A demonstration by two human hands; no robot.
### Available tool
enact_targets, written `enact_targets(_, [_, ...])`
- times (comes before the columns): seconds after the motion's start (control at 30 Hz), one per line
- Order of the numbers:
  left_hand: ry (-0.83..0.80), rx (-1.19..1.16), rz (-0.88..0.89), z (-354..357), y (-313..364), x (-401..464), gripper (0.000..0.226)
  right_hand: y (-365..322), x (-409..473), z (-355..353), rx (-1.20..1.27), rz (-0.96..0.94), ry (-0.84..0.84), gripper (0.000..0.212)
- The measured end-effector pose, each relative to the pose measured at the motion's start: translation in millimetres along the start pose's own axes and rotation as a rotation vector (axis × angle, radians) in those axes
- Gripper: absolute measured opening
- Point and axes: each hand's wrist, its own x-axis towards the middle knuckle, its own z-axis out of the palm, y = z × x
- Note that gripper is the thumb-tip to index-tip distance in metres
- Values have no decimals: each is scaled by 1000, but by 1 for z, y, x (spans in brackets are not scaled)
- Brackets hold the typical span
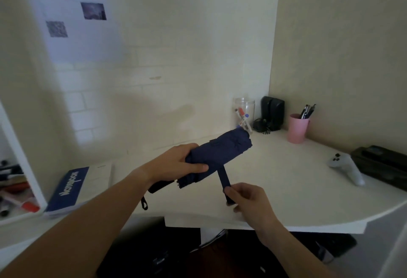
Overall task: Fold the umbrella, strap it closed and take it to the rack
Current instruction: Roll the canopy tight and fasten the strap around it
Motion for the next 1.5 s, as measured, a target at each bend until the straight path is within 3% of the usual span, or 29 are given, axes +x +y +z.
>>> enact_targets(0.27, [201, 371, 207, 18, 7, -16, 47, -41, -43, -2, 186, 54, 52, 25])
enact_targets(0.57, [586, 860, 526, 61, 7, -41, 72, -64, -63, -15, 521, 169, -17, 26])
enact_targets(0.73, [639, 1017, 576, 67, 4, -49, 72, -66, -67, -16, 628, 259, -49, 19])
enact_targets(0.97, [638, 1116, 606, 70, 3, -54, 63, -71, -67, -15, 733, 360, -37, 24])
enact_targets(1.5, [660, 1150, 612, 70, 3, -59, 58, -69, -68, -17, 723, 290, -59, 14])
